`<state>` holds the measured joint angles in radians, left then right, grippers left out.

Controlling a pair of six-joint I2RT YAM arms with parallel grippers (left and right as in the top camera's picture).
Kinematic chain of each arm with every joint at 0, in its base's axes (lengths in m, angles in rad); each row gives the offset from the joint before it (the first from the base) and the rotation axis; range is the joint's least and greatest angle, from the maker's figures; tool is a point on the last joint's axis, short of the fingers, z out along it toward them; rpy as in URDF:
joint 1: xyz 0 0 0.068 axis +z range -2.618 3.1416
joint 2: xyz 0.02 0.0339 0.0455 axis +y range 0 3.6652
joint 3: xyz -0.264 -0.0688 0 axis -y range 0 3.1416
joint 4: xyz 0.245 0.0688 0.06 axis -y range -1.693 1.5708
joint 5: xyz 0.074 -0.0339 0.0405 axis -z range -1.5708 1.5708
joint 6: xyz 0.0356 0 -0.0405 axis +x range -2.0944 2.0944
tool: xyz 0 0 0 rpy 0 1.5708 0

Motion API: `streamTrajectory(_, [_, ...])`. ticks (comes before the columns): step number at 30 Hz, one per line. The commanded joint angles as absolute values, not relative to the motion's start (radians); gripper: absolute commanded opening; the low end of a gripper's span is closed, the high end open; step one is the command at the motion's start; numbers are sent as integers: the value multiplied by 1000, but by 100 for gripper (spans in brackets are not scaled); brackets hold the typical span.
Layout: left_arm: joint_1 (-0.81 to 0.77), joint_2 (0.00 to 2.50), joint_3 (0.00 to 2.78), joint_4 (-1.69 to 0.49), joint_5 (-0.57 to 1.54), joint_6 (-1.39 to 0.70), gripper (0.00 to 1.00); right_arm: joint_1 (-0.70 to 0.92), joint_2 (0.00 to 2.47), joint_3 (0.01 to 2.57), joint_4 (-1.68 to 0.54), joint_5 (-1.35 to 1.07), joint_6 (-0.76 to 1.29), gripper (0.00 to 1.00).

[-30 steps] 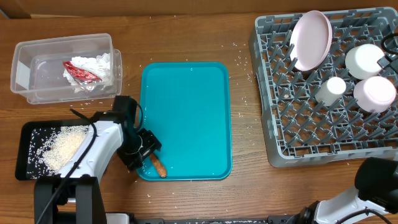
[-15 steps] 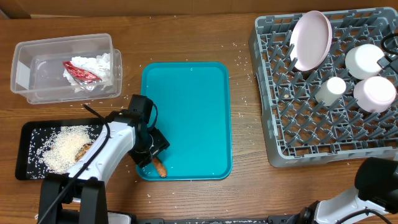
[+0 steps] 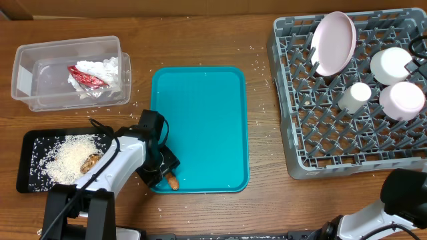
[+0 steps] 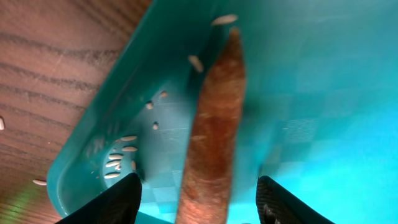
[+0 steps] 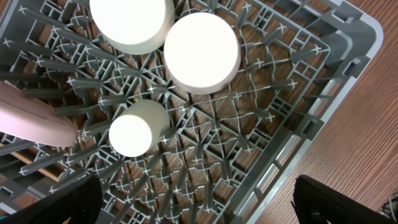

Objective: Sort waste into correct bins and load items into the dishwasher
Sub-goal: 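Carry the sausage left and drop it onto the black tray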

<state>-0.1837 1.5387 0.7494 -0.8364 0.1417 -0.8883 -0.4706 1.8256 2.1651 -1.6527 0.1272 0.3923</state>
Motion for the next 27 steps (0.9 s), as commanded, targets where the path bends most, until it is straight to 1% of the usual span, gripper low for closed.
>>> streamTrajectory(1, [-191, 1533, 739, -820, 131, -894, 56, -472, 1820, 2167, -1651, 126, 397, 100])
streamTrajectory(4, [-191, 1533, 739, -810, 131, -894, 50, -472, 1820, 2167, -1651, 126, 397, 100])
streamTrajectory(9, [-191, 1536, 739, -810, 130, -895, 49, -472, 1820, 2167, -1651, 126, 397, 100])
streamTrajectory(10, [-191, 1538, 739, -810, 130, -894, 47, -472, 1820, 2167, -1651, 126, 397, 100])
streamTrajectory(14, [-192, 1551, 739, -809, 128, -899, 45, -472, 1820, 2167, -1651, 125, 397, 100])
streamTrajectory(16, [-191, 1556, 739, -810, 129, -899, 40, -472, 1820, 2167, -1651, 125, 397, 100])
streamTrajectory(17, [-191, 1556, 739, -810, 131, -899, 36, -472, 1820, 2167, -1651, 126, 397, 100])
streamTrajectory(19, [-191, 1556, 739, -810, 131, -898, 33, -472, 1820, 2167, -1651, 126, 397, 100])
streamTrajectory(20, [-190, 1556, 741, -811, 136, -898, 27, -472, 1820, 2167, -1651, 126, 397, 100])
streamTrajectory(21, [-189, 1555, 743, -811, 144, -897, 25, -472, 1820, 2167, -1651, 125, 397, 100])
streamTrajectory(27, [-188, 1555, 797, -826, 181, -894, 25, -472, 1820, 2167, -1651, 125, 397, 100])
